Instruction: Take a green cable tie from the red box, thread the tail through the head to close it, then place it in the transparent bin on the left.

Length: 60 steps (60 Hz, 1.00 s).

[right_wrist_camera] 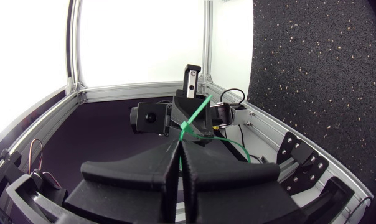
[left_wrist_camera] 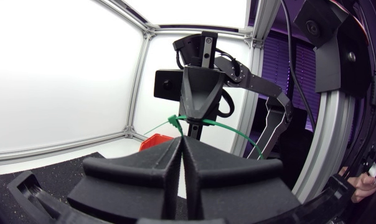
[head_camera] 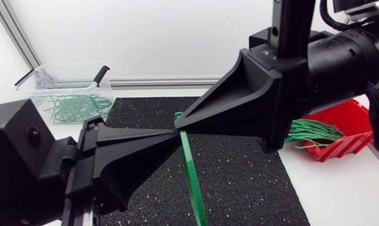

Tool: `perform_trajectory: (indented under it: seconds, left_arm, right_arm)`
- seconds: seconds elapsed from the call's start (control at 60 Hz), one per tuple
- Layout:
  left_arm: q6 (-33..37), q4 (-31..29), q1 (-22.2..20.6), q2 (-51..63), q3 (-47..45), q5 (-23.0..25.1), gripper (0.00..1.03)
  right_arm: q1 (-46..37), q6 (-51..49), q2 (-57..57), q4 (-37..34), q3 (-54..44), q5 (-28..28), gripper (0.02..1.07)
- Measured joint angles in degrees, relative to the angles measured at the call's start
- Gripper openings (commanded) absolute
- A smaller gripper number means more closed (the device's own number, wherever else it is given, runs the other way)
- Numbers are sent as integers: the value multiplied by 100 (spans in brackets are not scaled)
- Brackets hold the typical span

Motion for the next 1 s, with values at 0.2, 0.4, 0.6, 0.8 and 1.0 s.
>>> perform_trajectory:
  seconds: [0.2, 0.4, 0.6, 0.8, 1.0]
  left_arm:
    - [116, 4, 31, 2, -4, -31, 4]
    - [238, 55, 361, 7, -4, 55, 4]
    - [588, 61, 697, 57, -22, 254, 4]
    - [1152, -44, 717, 57, -42, 297, 4]
    - [1801, -48, 675, 188, -42, 304, 4]
  right_arm:
    - [2, -2, -42, 0, 0, 7, 30]
    - [-4, -4, -243, 0, 0, 109, 50]
    - [-24, -7, -354, 0, 4, 111, 56]
    - [-417, -232, -166, 2, 22, 50, 56]
    - [-1078, -1056, 439, -249, 310, -507, 56]
